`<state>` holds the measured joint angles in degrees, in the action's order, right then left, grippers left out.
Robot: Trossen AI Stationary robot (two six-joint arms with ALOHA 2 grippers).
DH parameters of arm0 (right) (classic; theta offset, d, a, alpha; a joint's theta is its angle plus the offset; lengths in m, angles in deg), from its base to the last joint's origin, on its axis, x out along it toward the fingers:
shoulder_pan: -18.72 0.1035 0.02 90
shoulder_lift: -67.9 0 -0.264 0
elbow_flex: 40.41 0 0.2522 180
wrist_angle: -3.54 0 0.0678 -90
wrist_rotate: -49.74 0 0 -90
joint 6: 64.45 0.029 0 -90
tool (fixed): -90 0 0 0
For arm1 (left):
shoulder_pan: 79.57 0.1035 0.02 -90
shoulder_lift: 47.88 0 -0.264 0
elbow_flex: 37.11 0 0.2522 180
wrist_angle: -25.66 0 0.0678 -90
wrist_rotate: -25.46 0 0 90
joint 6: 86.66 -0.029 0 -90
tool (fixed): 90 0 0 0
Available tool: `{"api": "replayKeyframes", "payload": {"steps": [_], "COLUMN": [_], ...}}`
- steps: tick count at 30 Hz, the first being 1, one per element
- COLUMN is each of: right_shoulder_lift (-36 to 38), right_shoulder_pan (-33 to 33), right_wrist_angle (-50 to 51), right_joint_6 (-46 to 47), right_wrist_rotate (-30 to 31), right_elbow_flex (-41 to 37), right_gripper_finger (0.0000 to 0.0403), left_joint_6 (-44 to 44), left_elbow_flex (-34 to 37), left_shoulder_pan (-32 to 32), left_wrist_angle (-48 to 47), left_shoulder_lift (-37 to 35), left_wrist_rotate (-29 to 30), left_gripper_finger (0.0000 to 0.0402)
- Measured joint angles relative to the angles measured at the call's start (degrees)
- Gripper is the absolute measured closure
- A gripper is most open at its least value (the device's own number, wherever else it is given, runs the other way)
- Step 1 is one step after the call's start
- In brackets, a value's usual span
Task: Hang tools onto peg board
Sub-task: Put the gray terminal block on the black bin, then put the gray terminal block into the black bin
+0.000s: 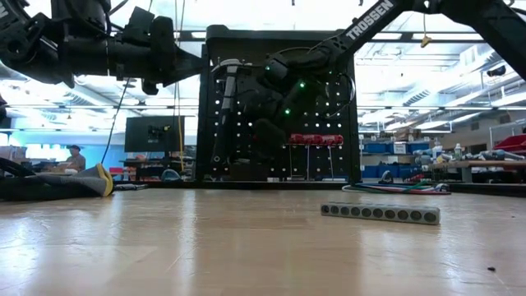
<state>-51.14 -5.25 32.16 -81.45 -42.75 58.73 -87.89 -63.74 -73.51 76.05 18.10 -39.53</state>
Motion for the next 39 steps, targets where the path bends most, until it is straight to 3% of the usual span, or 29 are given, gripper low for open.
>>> {"api": "replayKeyframes", "payload": {"steps": [6,10,16,20,24,27,33,37,39], "right_shoulder_lift": [0.0,0.1,2.3,7.1,13.0,18.4,25.9,24.8,23.1], "right_shoulder_pan": [-0.2,-0.2,1.4,4.5,12.8,21.3,40.2,48.4,51.0], "right_wrist_angle": [-9.8,-9.2,0.9,15.7,27.3,28.3,12.9,4.2,2.7], "right_joint_6": [0.7,2.3,3.0,7.4,13.4,20.7,45.9,59.2,64.0], "right_wrist_rotate": [3.4,3.5,3.5,4.7,7.6,12.7,18.9,19.5,19.6], "right_elbow_flex": [0.0,0.0,0.0,0.0,-2.0,-8.5,-26.4,-33.8,-35.4], "right_gripper_finger": [0.0394,0.0393,0.0387,0.0394,0.0390,0.0373,0.0331,0.0285,0.0257], "left_joint_6": [0.0,0.0,0.0,-0.1,-0.2,-0.2,0.9,4.7,6.3], "left_elbow_flex": [0.0,0.0,0.0,0.0,-0.1,-0.1,-0.1,-0.1,-0.1], "left_shoulder_pan": [0.0,0.0,0.0,0.0,0.0,0.0,0.0,-1.5,-3.3], "left_wrist_angle": [0.0,0.0,-0.3,-1.0,-2.2,-3.5,-3.9,-3.7,-3.7], "left_shoulder_lift": [0.0,0.0,0.0,0.0,0.0,0.0,0.0,0.0,0.0], "left_wrist_rotate": [0.0,0.0,0.0,0.0,0.0,0.0,-0.6,-10.5,-12.5], "left_gripper_finger": [0.0277,0.0277,0.0277,0.0277,0.0277,0.0277,0.0277,0.0277,0.0277]}}
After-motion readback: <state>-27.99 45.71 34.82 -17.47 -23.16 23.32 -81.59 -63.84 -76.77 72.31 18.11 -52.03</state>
